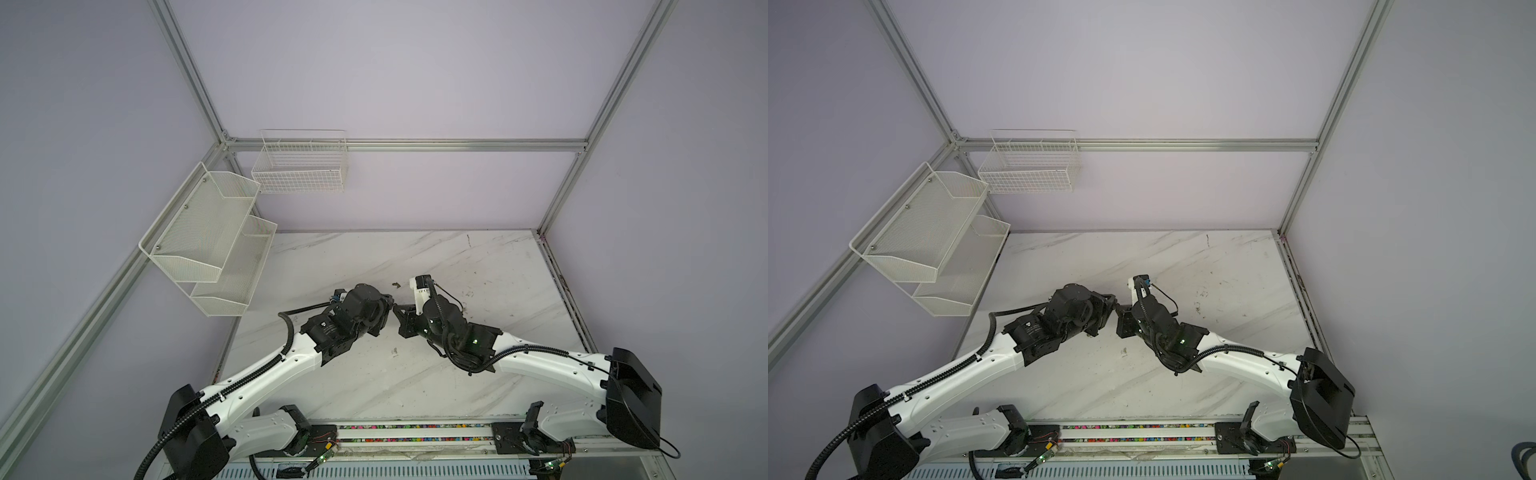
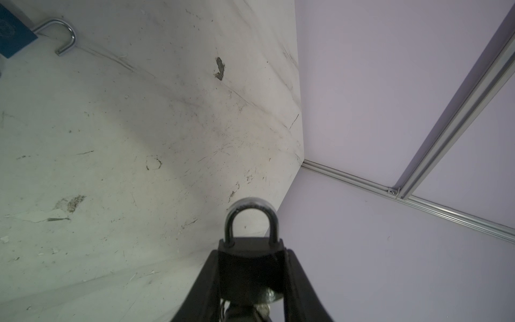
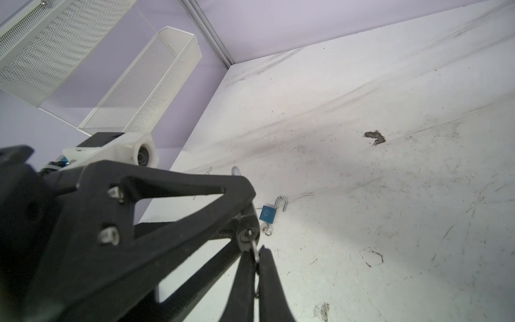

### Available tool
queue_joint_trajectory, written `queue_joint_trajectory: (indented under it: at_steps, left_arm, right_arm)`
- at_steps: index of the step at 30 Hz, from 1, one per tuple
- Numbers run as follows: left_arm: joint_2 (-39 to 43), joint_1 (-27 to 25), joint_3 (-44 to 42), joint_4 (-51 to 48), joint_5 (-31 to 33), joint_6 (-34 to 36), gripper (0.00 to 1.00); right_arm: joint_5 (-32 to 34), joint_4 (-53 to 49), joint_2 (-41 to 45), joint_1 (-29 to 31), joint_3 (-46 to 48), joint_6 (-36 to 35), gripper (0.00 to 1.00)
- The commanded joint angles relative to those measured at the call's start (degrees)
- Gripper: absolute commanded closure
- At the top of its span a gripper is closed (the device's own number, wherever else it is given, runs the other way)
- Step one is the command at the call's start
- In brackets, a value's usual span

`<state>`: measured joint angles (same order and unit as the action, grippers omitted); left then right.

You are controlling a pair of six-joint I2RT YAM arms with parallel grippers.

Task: Unlock with the key
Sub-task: 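Twist the silver key with the right gripper while the left holds the padlock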

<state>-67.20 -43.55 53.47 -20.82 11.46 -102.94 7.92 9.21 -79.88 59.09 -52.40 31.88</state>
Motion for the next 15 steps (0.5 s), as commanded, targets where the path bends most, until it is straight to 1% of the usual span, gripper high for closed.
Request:
queue_joint_trajectory:
  at_steps: [1, 3, 6, 10, 13, 14, 15]
  left_arm:
    - [-0.2, -1.1, 0.9, 6.3, -4.5, 1.3, 1.00]
    - [-0.2, -1.1, 1.2, 6.4, -4.7, 1.9, 1.00]
    - [0.2, -1.1, 1.0, 6.4, -3.8, 2.5, 1.00]
    - [1.0, -1.0, -0.6, 8.1, -2.3, 2.5, 1.00]
    - [1.3, -0.9, -0.1, 6.3, -0.6, 3.8, 1.00]
    - [1.4, -0.8, 0.1, 5.6, 0.2, 4.2, 1.00]
    - [1.7, -0.8, 0.1, 5.1, 0.9, 4.6, 1.00]
  right_arm:
    - [-5.4, 4.1, -2.8, 1.9, -3.1, -3.3, 1.00]
    - [-5.8, 3.0, -3.9, 1.9, -4.1, -4.5, 1.00]
    - [-7.2, 3.4, -3.3, 1.8, -3.8, -4.8, 1.00]
    - [-7.5, 1.8, -2.1, 1.8, -3.6, -4.1, 1.00]
    - [-7.1, 0.3, -0.6, 1.9, -2.8, -3.2, 1.00]
    - [-6.9, 0.2, 0.3, 1.8, -2.4, -3.0, 0.98]
    - [-6.5, 0.0, 0.8, 1.8, -2.1, -2.8, 0.92]
